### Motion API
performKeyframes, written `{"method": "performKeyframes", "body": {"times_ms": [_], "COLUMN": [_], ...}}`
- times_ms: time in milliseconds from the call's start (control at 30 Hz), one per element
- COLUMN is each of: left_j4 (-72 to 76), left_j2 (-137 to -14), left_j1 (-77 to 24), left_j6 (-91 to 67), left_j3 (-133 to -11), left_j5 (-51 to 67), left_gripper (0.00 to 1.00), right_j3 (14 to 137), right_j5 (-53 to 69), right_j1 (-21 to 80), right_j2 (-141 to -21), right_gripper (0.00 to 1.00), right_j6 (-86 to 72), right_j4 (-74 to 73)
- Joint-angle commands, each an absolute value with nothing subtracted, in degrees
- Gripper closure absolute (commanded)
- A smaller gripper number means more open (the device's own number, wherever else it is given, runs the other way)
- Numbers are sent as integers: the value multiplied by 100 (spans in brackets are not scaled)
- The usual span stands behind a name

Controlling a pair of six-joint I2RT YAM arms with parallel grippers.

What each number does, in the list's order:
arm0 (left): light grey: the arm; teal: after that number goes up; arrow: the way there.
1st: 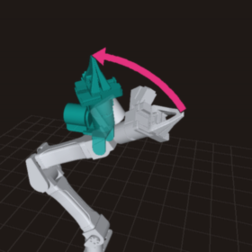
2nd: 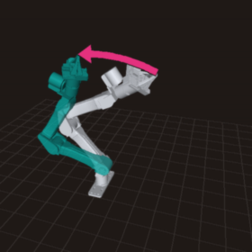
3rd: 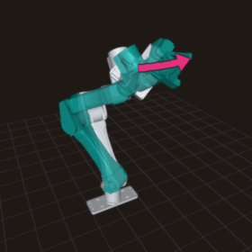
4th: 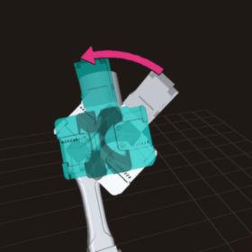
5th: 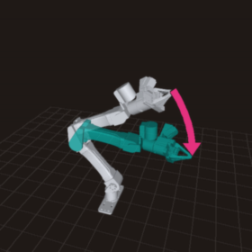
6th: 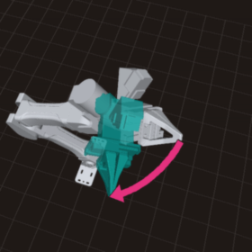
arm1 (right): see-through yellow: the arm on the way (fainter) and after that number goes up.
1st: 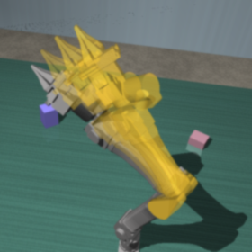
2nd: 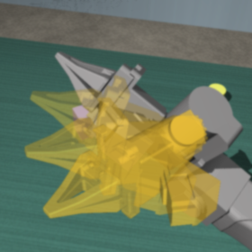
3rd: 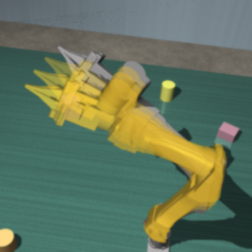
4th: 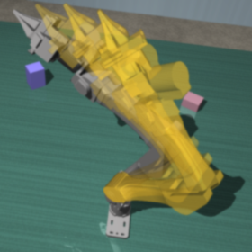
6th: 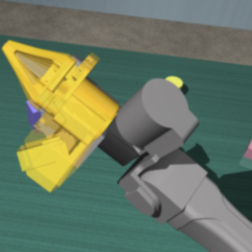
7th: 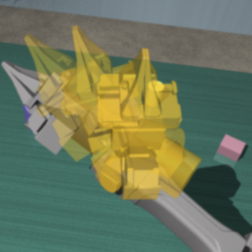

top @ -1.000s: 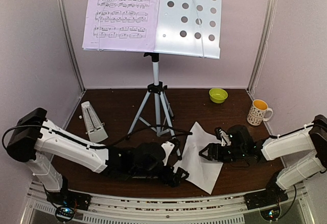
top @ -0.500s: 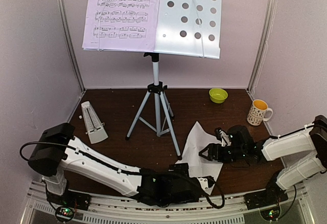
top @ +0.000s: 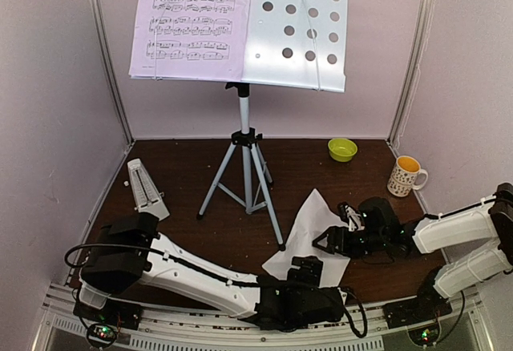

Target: Set up the instrument practice props

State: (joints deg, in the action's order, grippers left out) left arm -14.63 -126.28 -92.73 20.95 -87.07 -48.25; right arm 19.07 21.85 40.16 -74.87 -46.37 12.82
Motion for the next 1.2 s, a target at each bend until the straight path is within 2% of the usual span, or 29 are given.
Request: {"method": "performKeyframes", "body": {"times_ms": [0,167,300,667,767,900,967,1067,1167], "left_j4": [-1288,-831,-761,-539,-532,-449,-349,-350,-259], "left_j2": [-12309,-11230,-11150,-12632,-12787,-12933,-12870,-12506,-12090], "left_j1": [-9306,-9469,-9527,-9348,-9255,-9141,-9076,-8988,-8944], "left_j6": [2425,2252,2263,3199,3314,3392,3285,2810,2436], "left_j3": [-8355,-7083,-6796,-8421,-8693,-8940,-8964,-8899,-8693], "left_j5": [-4545,-4044,-4020,-4874,-4910,-5130,-5169,-4993,-4897], "left_gripper": [2,2,2,2,6,24,41,73,93], "right_j3": [1533,1517,1512,1518,1496,1513,1561,1733,2166], "right_j5": [2365,2358,2401,2468,2511,2613,2626,2645,2338], "right_j1": [4088,4088,4087,4087,4087,4080,4051,3897,3680], "right_j2": [-7673,-7696,-7778,-7561,-7480,-7263,-7038,-6448,-5455], "right_gripper": [20,20,20,20,20,20,20,17,8], "right_j6": [-4819,-4791,-4813,-4889,-4927,-4994,-5005,-4901,-4566], "right_j4": [88,112,204,96,103,123,48,-220,-884]}}
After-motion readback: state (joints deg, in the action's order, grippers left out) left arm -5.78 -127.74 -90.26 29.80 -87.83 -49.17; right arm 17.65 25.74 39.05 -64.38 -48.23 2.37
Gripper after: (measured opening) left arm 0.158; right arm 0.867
